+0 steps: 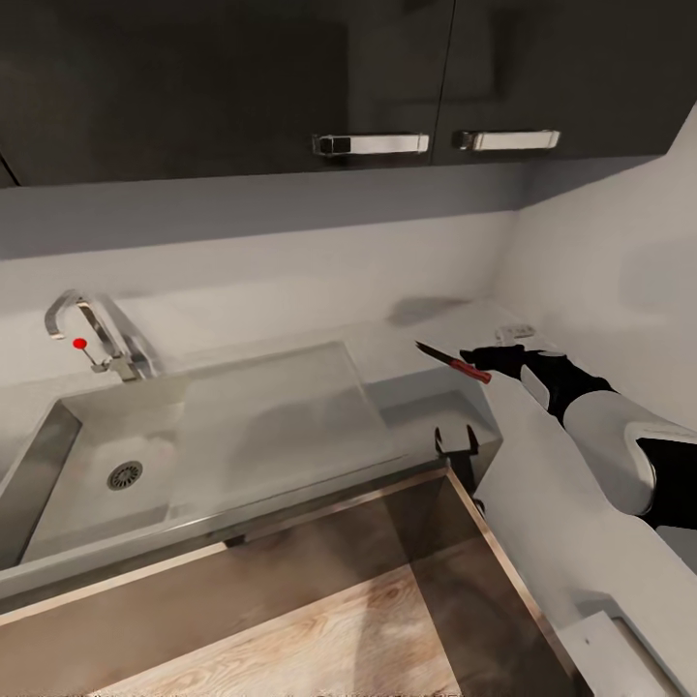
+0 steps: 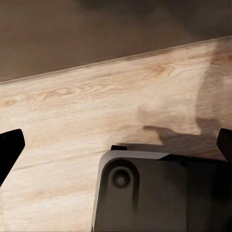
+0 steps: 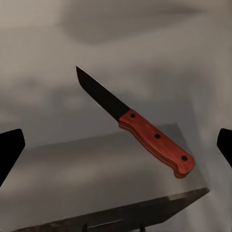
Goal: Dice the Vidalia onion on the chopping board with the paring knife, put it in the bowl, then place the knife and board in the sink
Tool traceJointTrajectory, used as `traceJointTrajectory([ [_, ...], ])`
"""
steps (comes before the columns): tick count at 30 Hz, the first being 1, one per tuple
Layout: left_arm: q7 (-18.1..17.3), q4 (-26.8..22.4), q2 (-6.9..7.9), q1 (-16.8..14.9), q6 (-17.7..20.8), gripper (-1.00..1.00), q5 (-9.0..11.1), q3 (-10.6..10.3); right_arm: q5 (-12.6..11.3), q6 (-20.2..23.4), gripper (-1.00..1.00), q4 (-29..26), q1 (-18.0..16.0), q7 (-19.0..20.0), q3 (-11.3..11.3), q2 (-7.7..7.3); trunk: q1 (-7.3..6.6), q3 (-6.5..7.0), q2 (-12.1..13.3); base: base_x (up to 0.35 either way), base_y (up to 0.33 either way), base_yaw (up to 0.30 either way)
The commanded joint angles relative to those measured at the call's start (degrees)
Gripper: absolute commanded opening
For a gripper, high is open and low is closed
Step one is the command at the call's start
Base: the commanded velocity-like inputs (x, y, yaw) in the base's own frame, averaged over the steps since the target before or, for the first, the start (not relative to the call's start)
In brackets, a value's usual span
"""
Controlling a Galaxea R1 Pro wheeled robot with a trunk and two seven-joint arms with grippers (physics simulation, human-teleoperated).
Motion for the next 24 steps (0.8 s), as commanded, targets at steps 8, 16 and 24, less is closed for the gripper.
traceJointTrajectory([
  [8,0.4,-0.1,0.10,0.0,-0.1,1.00,0.5,-0.4,0.6,0.3,1.00,-0.1,0.0,0.3,-0.4,0.00,0.03,-0.83,-0.1,0.000,0.000,0.000],
  [16,0.4,-0.1,0.10,0.0,-0.1,1.00,0.5,-0.4,0.6,0.3,1.00,-0.1,0.0,0.3,-0.4,0.00,0.03,-1.57,-0.1,0.009,-0.003,0.000],
  [24,0.4,-0.1,0.10,0.0,-0.1,1.00,0.5,-0.4,0.6,0.3,1.00,-0.1,0.0,0.3,-0.4,0.00,0.03,-2.31,-0.1,0.102,-0.066,0.000],
])
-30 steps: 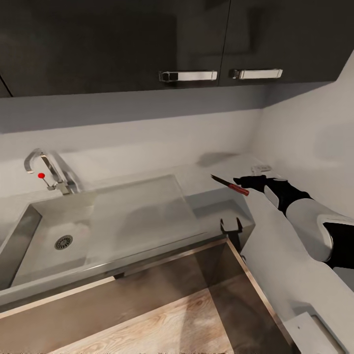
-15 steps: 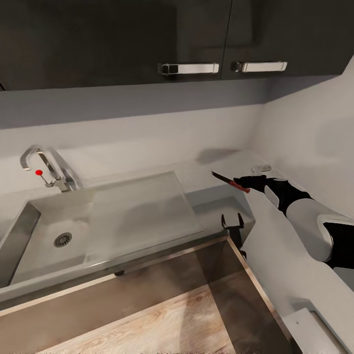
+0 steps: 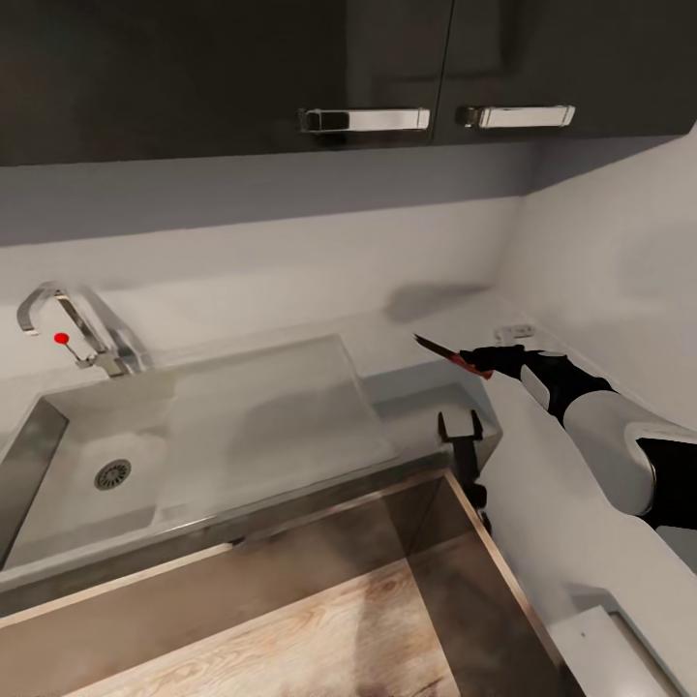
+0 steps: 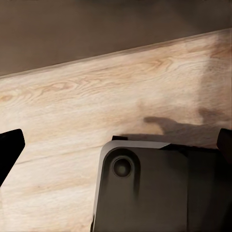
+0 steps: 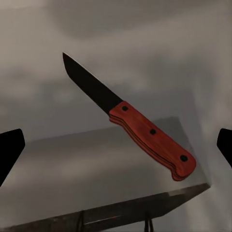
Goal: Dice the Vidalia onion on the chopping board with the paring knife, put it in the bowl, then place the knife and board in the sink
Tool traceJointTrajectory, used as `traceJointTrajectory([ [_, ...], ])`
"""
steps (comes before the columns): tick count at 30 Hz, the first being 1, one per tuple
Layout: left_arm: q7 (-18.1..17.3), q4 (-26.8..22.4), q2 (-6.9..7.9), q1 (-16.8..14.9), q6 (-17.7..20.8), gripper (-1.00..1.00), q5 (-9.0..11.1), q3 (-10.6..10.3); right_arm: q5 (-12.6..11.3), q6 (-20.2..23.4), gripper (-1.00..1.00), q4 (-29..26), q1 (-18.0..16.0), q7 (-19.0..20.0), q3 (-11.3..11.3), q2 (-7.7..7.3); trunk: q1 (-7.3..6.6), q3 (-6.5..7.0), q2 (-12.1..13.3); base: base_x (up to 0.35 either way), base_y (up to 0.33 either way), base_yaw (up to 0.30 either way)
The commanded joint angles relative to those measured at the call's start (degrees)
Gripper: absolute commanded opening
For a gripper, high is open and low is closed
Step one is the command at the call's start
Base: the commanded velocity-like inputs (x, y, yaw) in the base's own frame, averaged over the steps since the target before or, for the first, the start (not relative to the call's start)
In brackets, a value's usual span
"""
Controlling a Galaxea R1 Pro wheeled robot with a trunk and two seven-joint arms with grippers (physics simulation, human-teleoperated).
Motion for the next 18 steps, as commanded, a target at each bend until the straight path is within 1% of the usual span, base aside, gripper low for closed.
traceJointTrajectory([
  [1,0.4,-0.1,0.10,0.0,-0.1,1.00,0.6,-0.4,0.6,0.3,1.00,-0.1,0.0,0.3,-0.4,0.00,0.03,-0.18,-0.1,0.036,-0.024,0.000],
  [12,0.4,-0.1,0.10,0.0,-0.1,1.00,0.6,-0.4,0.6,0.3,1.00,-0.1,0.0,0.3,-0.5,-0.12,0.03,-1.20,-0.1,0.007,-0.004,0.000],
  [14,0.4,-0.1,0.10,0.0,-0.1,1.00,0.6,-0.4,0.6,0.3,1.00,-0.1,0.0,0.3,-0.4,-0.50,0.03,-1.38,-0.1,0.010,0.000,0.000],
  [18,0.4,-0.1,0.10,0.0,-0.1,1.00,0.6,-0.4,0.5,0.3,1.00,-0.1,0.0,0.3,-0.4,-0.78,0.03,-1.75,-0.1,0.094,0.000,0.000],
])
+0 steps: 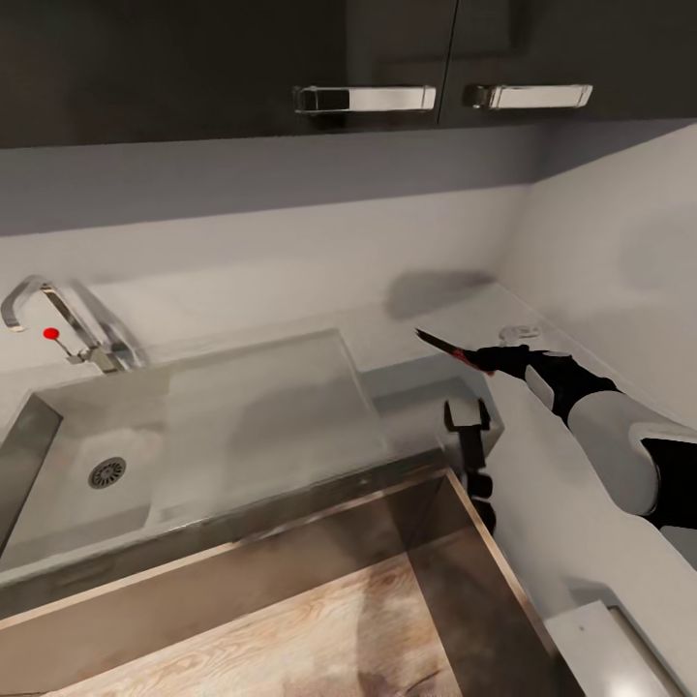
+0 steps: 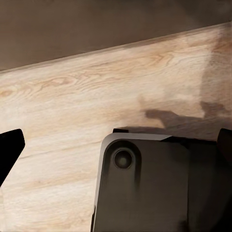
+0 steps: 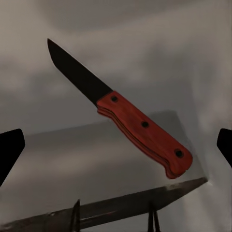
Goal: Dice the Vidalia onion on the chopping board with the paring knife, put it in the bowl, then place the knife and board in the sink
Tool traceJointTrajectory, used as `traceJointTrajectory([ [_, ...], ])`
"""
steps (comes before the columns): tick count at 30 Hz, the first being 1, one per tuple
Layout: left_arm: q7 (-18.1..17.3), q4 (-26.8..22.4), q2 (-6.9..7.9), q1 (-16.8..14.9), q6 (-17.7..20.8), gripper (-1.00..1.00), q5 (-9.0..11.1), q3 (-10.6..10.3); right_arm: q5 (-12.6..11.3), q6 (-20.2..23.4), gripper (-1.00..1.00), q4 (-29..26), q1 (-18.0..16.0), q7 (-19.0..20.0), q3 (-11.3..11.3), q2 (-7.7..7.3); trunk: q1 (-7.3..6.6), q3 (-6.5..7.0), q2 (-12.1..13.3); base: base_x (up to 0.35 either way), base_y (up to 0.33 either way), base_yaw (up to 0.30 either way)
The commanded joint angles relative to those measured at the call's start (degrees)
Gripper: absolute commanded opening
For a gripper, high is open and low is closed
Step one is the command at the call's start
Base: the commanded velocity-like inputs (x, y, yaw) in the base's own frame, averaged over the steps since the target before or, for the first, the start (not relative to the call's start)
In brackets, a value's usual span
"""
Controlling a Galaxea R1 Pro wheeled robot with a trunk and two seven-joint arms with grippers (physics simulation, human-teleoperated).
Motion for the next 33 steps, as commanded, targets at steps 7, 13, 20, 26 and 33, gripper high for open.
traceJointTrajectory([
  [7,0.4,-0.1,0.10,0.0,-0.1,1.00,0.6,-0.4,0.6,0.3,1.00,-0.1,0.0,0.3,-0.4,-0.09,0.04,-0.73,-0.1,0.172,0.000,0.000],
  [13,0.4,-0.1,0.10,0.0,-0.1,1.00,0.6,-0.4,0.6,0.3,1.00,-0.1,0.0,0.2,-0.4,-0.09,0.04,-1.03,-0.1,0.052,0.000,0.000],
  [20,0.4,-0.1,0.10,0.0,-0.1,1.00,0.6,-0.4,0.6,0.1,1.00,0.0,0.0,0.2,-0.4,-0.08,0.04,-1.06,-0.1,0.004,0.000,0.000],
  [26,0.4,0.0,0.10,0.0,-0.1,1.00,0.6,-0.4,0.6,0.1,1.00,0.0,0.0,0.2,-0.4,-0.05,0.04,-1.11,-0.1,0.000,0.000,0.004],
  [33,0.4,0.0,0.10,0.0,-0.1,1.00,0.6,-0.4,0.6,0.2,1.00,0.0,0.0,0.3,-0.4,-0.01,0.04,-1.63,-0.1,0.000,0.000,0.002],
])
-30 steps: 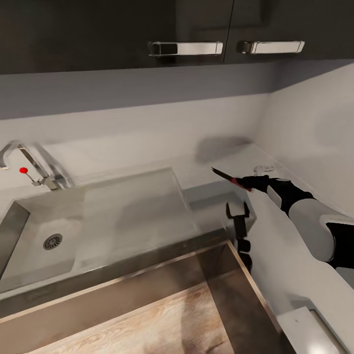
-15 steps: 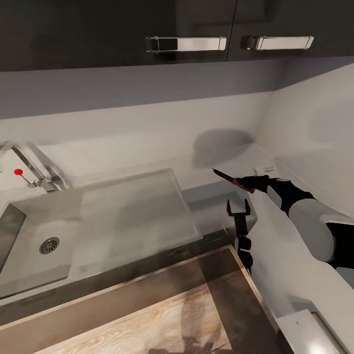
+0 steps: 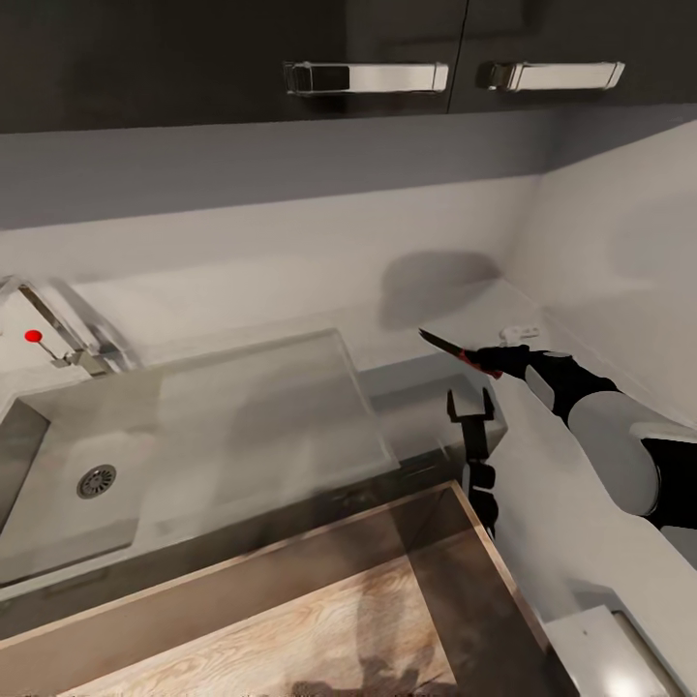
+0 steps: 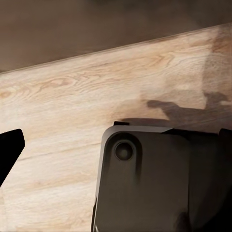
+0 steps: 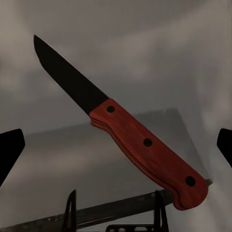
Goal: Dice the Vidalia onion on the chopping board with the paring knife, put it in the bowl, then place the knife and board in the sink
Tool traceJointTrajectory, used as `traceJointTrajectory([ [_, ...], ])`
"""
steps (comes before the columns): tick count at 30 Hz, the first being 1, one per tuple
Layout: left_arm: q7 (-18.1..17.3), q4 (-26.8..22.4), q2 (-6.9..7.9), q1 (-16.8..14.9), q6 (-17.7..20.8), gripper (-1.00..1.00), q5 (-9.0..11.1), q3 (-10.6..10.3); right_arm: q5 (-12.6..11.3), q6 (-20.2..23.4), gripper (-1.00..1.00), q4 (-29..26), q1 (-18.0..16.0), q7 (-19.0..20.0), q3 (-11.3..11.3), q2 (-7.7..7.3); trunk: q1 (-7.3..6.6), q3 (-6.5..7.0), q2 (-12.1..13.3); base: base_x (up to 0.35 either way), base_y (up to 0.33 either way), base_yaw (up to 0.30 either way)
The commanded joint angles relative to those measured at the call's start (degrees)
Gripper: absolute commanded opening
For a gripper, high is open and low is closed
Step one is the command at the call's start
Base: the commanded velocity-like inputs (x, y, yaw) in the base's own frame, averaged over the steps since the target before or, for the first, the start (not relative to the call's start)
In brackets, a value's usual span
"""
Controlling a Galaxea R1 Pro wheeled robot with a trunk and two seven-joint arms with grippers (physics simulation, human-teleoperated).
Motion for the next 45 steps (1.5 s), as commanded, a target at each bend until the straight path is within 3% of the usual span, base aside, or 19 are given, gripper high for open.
traceJointTrajectory([
  [1,0.4,-0.1,0.10,0.0,-0.1,1.00,0.6,-0.4,0.6,0.3,1.00,-0.1,0.0,0.3,-0.4,0.00,0.03,-0.18,-0.1,0.000,0.000,0.000],
  [45,0.4,0.5,0.01,0.0,-0.1,1.00,0.5,-0.4,0.6,0.3,1.00,-0.1,0.0,0.3,-0.4,0.01,0.03,-4.24,-0.1,0.026,-0.013,0.000],
])
